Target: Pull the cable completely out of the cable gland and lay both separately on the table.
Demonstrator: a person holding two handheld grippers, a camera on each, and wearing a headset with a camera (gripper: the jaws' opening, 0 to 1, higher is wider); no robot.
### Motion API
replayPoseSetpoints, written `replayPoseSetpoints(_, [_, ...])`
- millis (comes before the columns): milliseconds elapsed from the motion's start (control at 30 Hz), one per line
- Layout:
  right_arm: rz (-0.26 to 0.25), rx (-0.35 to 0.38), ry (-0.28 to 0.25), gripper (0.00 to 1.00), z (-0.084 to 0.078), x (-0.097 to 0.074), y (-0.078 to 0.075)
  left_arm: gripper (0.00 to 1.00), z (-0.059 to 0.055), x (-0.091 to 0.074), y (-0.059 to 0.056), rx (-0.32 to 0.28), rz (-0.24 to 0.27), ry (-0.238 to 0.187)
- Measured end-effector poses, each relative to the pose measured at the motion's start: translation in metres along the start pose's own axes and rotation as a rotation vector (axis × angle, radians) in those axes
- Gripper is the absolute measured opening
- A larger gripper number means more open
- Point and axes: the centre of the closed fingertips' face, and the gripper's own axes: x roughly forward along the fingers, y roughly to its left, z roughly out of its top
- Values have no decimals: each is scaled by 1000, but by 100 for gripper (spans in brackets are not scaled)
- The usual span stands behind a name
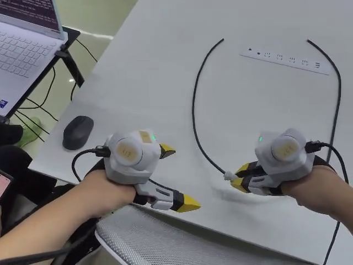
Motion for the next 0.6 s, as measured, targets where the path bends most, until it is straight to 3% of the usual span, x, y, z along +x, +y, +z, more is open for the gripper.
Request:
replayPoseSetpoints(233, [7, -64, 13, 6, -5, -19, 11, 83, 22, 11, -12, 24, -10, -35])
replayPoseSetpoints(600, [41, -128, -34, 6, 1, -46, 25, 78, 39, 28, -29, 66, -56, -40])
